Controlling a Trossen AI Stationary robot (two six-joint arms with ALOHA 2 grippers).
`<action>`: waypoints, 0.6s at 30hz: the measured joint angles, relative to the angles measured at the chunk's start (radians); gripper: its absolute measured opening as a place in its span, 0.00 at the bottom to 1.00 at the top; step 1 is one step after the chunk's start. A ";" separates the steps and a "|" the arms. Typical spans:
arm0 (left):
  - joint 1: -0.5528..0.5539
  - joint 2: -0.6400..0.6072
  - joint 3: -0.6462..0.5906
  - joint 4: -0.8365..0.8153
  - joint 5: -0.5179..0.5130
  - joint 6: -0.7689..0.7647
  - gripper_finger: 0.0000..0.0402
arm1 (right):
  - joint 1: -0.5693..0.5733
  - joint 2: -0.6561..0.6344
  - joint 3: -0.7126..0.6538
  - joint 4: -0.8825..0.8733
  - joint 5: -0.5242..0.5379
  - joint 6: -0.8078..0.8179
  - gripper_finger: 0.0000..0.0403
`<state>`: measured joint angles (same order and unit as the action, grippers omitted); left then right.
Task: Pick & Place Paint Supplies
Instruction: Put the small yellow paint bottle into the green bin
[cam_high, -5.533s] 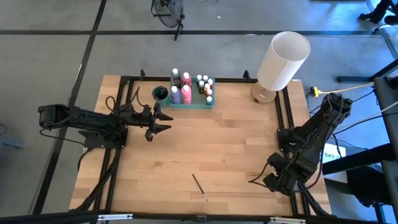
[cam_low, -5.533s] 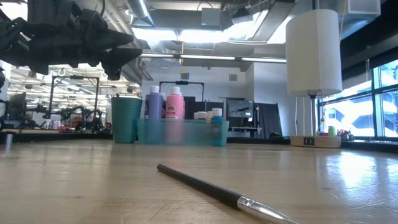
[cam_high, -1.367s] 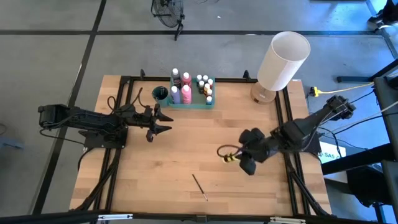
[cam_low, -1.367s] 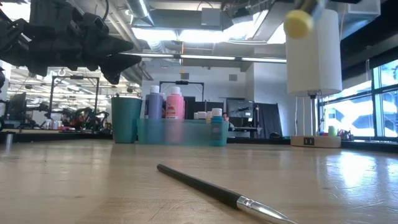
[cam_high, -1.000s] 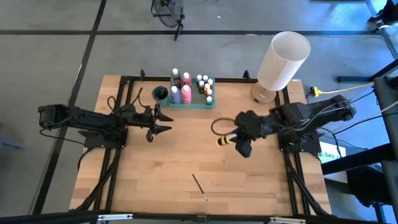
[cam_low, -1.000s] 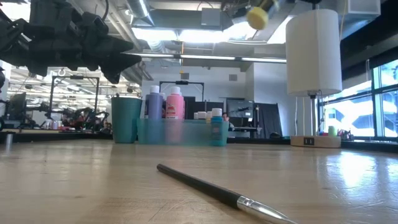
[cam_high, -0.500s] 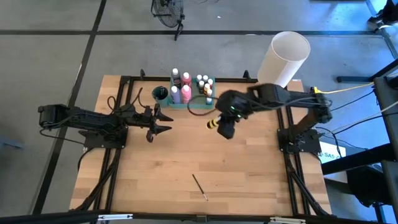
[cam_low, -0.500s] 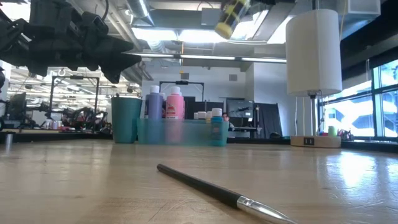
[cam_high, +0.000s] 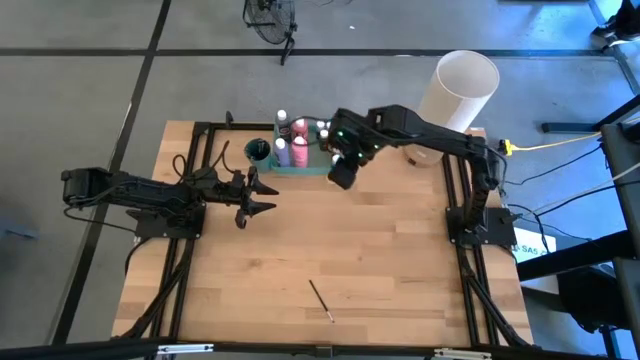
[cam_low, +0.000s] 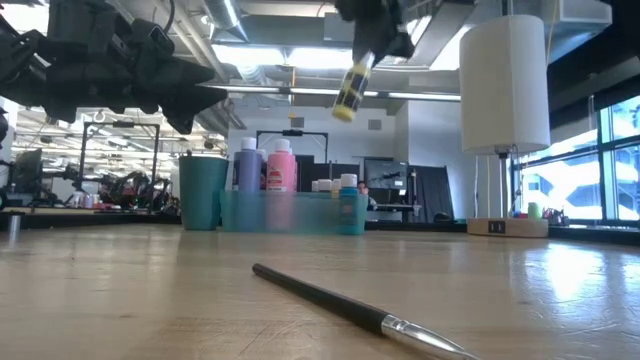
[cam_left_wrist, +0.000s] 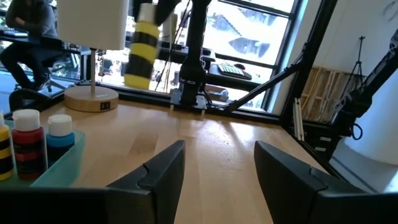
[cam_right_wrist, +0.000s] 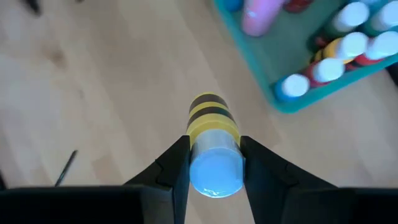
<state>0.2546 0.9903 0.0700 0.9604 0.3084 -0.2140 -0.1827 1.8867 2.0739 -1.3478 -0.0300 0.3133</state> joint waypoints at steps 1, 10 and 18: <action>0.000 0.000 0.000 0.000 0.000 0.000 0.47 | -0.013 0.006 0.000 0.007 0.000 -0.006 0.30; 0.000 0.000 0.000 0.010 0.000 0.000 0.47 | -0.069 0.052 0.000 0.125 -0.011 -0.041 0.30; 0.002 0.000 0.000 -0.002 0.000 0.000 0.47 | -0.113 0.076 0.000 0.156 0.008 -0.053 0.30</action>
<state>0.2569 0.9901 0.0700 0.9579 0.3081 -0.2142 -0.2961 1.9632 2.0743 -1.1915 -0.0217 0.2603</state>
